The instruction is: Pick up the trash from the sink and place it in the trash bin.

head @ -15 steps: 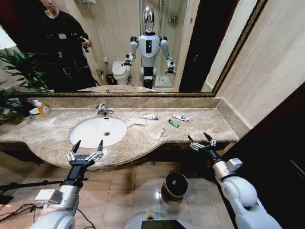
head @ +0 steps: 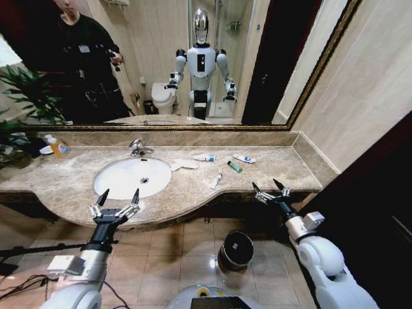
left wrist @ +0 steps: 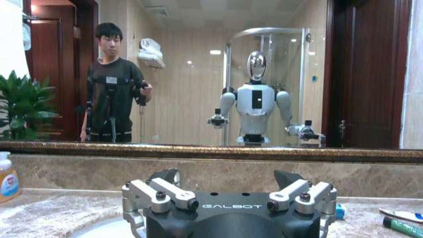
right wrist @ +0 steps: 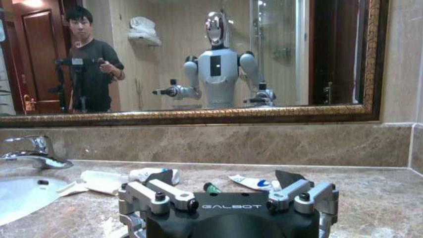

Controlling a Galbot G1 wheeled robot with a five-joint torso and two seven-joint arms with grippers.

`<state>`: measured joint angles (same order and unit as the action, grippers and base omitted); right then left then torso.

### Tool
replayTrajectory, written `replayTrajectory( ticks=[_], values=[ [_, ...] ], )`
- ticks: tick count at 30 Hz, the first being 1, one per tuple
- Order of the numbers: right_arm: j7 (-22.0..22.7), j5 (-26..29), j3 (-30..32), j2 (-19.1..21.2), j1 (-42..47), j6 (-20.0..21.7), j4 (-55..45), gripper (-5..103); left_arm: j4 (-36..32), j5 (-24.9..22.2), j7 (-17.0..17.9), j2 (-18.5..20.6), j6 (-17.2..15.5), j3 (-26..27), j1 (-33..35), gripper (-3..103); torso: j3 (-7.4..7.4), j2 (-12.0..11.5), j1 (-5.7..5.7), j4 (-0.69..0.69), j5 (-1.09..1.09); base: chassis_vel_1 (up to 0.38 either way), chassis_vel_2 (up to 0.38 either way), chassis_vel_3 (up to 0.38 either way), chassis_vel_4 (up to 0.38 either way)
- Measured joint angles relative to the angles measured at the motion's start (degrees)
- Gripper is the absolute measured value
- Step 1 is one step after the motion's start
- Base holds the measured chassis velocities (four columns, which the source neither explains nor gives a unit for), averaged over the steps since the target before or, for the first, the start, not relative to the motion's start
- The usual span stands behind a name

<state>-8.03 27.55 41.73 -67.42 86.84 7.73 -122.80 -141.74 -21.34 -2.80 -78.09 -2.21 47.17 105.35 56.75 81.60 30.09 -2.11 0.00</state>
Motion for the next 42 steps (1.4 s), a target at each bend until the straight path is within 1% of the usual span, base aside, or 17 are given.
replayTrajectory(
  ticks=[13, 16, 22, 23, 25, 27, 28, 30, 31, 32, 34, 35, 36, 38, 39, 40, 42],
  values=[
    [-0.5, 0.5, -0.5, 1.1, -1.1, 0.6, 1.2, 100, 0.0, 0.0, 0.0, 0.0, 0.0, 0.0, 0.0, 100, 0.0, 0.0, 0.0, 0.0, 0.0, 0.0, 0.0, 0.0, 0.0],
    [-1.3, 1.9, -1.2, 2.3, -2.1, 1.8, 1.9, 100, 0.0, 0.0, 0.0, 0.0, 0.0, 0.0, 0.0, 100, 0.0, 0.0, 0.0, 0.01, 0.0, 0.0, 0.0, 0.0, 0.0],
    [-3.1, 6.0, -3.1, 6.5, -7.0, 5.6, 5.7, 100, 0.0, 0.0, 0.0, 0.0, 0.0, 0.0, 0.0, 100, 0.0, 0.0, 0.0, 0.0, 0.0, 0.0, 0.0, 0.0, 0.0],
    [-3.1, 6.0, -3.1, 6.5, -7.0, 5.6, 5.7, 100, 0.0, 0.0, 0.0, 0.0, 0.0, 0.0, 0.0, 100, 0.0, 0.0, 0.0, 0.0, 0.0, 0.0, 0.0, 0.0, 0.0],
    [-3.9, 6.7, -3.8, 7.8, -8.8, 6.1, 7.2, 100, 0.0, 0.0, 0.0, 0.0, 0.0, 0.0, 0.0, 100, 0.0, 0.0, 0.0, 0.01, -0.01, 0.0, 0.0, 0.0, 0.0],
    [-4.8, 7.3, -5.8, 9.6, -12.6, 6.4, 10.0, 100, 0.0, 0.0, 0.0, 0.0, 0.0, 0.0, 0.0, 100, 0.0, 0.0, 0.0, 0.01, 0.01, 0.0, 0.0, 0.0, 0.0],
    [-4.8, 7.3, -5.8, 9.6, -12.6, 6.4, 10.0, 100, 0.0, 0.0, 0.0, 0.0, 0.0, 0.0, 0.0, 100, 0.0, 0.0, 0.0, 0.01, 0.01, 0.0, 0.0, 0.0, 0.0],
    [-5.2, 8.0, -7.8, 10.8, -16.3, 6.8, 12.6, 100, 0.0, 0.0, 0.0, 0.0, 0.0, 0.0, 0.0, 100, 0.0, 0.0, 0.0, 0.0, 0.0, 0.0, 0.0, 0.0, 0.0],
    [-5.6, 8.3, -10.0, 11.7, -20.1, 7.0, 15.3, 100, 0.0, 0.0, 0.0, 0.0, 0.0, 0.0, 0.0, 100, 0.01, 0.0, 0.0, 0.0, 0.0, 0.0, 0.0, 0.0, 0.0],
    [-5.6, 8.3, -10.0, 11.7, -20.1, 7.0, 15.3, 100, 0.0, 0.0, 0.0, 0.0, 0.0, 0.0, 0.0, 100, 0.01, 0.0, 0.0, 0.0, 0.0, 0.0, 0.0, 0.0, 0.0],
    [-6.2, 8.4, -12.0, 12.3, -23.1, 7.0, 17.7, 100, 0.0, 0.0, 0.0, 0.0, 0.0, 0.0, 0.0, 100, 0.01, 0.0, 0.0, 0.0, 0.0, 0.0, 0.0, 0.0, 0.0],
    [-7.3, 8.4, -14.7, 13.0, -26.7, 7.1, 21.0, 100, 0.0, 0.0, 0.0, 0.0, 0.0, 0.0, 0.0, 100, 0.01, 0.0, 0.0, 0.0, -0.02, 0.0, 0.0, 0.0, 0.0],
    [-7.3, 8.4, -14.7, 13.0, -26.7, 7.1, 21.0, 100, 0.0, 0.0, 0.0, 0.0, 0.0, 0.0, 0.0, 100, 0.01, 0.0, 0.0, 0.0, -0.02, 0.0, 0.0, 0.0, 0.0],
    [-8.6, 8.3, -17.8, 13.2, -30.1, 7.1, 24.5, 100, 0.0, 0.0, 0.0, 0.0, 0.0, 0.0, 0.0, 100, 0.01, 0.0, 0.0, 0.0, 0.0, 0.0, 0.0, 0.0, 0.0],
    [-8.6, 8.3, -17.8, 13.2, -30.1, 7.1, 24.5, 100, 0.0, 0.0, 0.0, 0.0, 0.0, 0.0, 0.0, 100, 0.01, 0.0, 0.0, 0.0, 0.0, 0.0, 0.0, 0.0, 0.0],
    [-9.7, 8.2, -20.5, 13.2, -33.2, 7.1, 27.5, 100, 0.0, 0.0, 0.0, 0.0, 0.0, 0.0, 0.0, 100, 0.01, 0.0, 0.0, 0.0, 0.01, 0.0, 0.0, 0.0, 0.0],
    [-10.6, 8.1, -23.0, 12.9, -36.4, 7.2, 30.1, 100, 0.0, 0.0, 0.0, 0.0, 0.0, 0.0, 0.0, 100, 0.01, 0.0, 0.0, 0.0, -0.01, 0.0, 0.0, 0.0, 0.0]
  ],
)
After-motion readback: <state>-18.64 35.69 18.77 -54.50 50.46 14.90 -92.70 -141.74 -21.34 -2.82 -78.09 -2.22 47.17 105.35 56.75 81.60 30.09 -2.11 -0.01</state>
